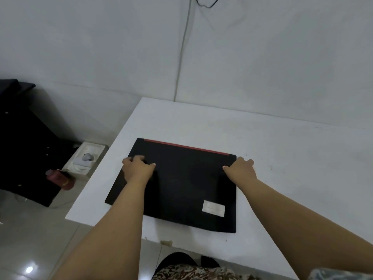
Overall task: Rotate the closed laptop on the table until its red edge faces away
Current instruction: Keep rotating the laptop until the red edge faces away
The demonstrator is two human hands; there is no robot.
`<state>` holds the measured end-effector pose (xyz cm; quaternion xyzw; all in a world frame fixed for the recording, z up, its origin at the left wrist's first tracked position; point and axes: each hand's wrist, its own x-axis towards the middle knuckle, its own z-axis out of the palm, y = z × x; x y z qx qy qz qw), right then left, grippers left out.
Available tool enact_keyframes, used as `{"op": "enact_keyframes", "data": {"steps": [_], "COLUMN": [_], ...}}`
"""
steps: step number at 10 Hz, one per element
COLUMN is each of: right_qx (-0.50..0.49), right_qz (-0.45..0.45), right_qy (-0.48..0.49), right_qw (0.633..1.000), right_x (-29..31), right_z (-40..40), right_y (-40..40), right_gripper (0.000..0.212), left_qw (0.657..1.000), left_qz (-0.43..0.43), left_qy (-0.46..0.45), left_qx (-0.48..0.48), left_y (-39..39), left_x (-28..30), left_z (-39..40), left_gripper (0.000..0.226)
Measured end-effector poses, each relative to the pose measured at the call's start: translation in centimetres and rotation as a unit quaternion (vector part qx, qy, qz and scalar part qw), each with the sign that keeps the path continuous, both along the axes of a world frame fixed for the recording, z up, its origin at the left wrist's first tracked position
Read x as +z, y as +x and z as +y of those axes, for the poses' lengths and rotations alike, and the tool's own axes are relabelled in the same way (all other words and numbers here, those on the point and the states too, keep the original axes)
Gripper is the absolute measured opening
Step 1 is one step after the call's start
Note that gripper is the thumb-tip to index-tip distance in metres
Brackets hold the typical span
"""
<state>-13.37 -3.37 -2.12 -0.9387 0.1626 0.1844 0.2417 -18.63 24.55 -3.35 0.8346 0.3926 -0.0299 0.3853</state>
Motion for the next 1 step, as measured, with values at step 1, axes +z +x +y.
{"op": "enact_keyframes", "data": {"steps": [1], "right_qx": [-0.003], "right_qz": [-0.056], "right_qy": [0.046], "right_qw": [0.997], "right_x": [2.26], "right_z": [-0.65], "right_y": [1.09], "right_gripper": [0.036], "left_qw": [0.999], "left_qz": [-0.01], "left_qy": [-0.004], "left_qx": [-0.038], "left_y": [1.64], "left_x": [1.82], "left_z": [-1.68], "left_gripper": [0.048]}}
